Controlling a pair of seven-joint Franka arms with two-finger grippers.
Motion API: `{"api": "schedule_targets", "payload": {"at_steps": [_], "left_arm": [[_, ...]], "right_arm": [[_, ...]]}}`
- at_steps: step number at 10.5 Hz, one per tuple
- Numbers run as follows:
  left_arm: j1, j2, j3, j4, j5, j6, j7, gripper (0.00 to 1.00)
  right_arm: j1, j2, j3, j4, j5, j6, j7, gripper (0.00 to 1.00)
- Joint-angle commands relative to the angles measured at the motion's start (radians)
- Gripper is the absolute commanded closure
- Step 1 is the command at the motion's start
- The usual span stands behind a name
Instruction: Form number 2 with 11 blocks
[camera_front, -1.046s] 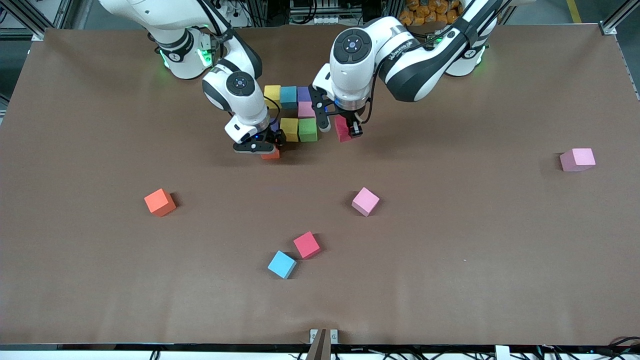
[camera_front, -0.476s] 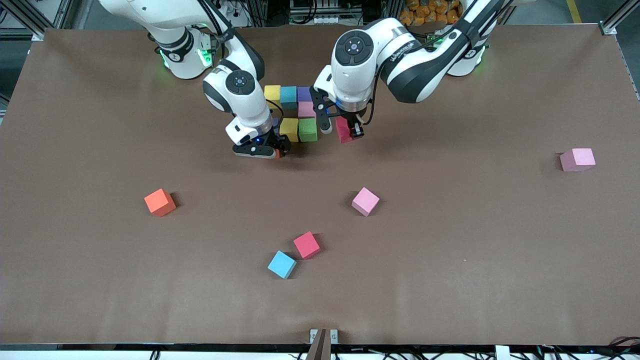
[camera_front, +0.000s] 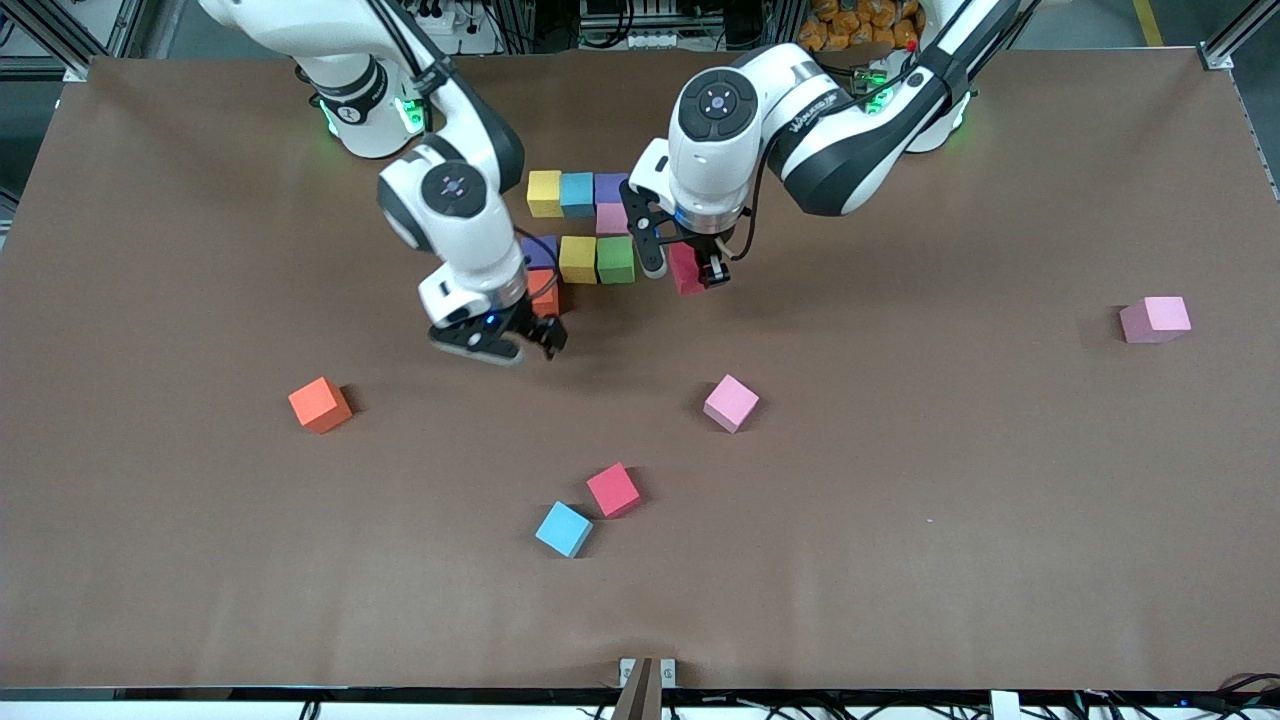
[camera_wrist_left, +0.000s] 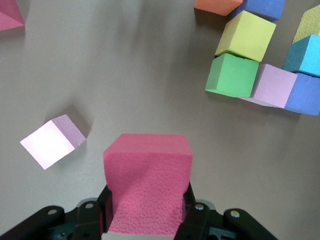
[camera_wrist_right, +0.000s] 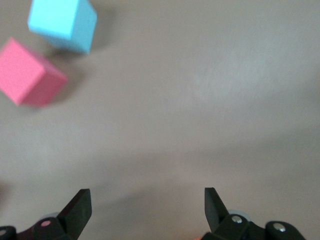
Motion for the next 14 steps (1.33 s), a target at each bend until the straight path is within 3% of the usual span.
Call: {"api": "schedule_targets", "payload": {"at_steps": [1,4,6,10,14], "left_arm": [[-0.006,0.042,0.008,0.051,-0.009,-0.006,0.014,1.0],[-0.036,0.14,0.01,0.135,0.055,-0.001,-0.001,1.0],[-0.073,0.237,0.013,0.199,0.13,0.027,-0.001,1.0],[-0.252,0.325,0.175,0.327,0.173,0.086,-0.001,1.0],[-0.351,0.372,0.239,0.39,0.173,0.205,-0.001,1.0]], "right_arm": [[-0.02,0.155,-0.02,0.251,0.033,-0.098,0.011,0.0],[-0.034,0.326,-0.052,0.515,0.032,-0.161,0.011,0.0],[-0.089,0.399,-0.052,0.621,0.03,-0.153,-0.004,0.0],[-0.173,0.422,-0.054,0.65,0.028,-0.153,-0.149,0.0],[-0.187,0.422,-0.055,0.65,0.027,-0.158,-0.169,0.0]]}}
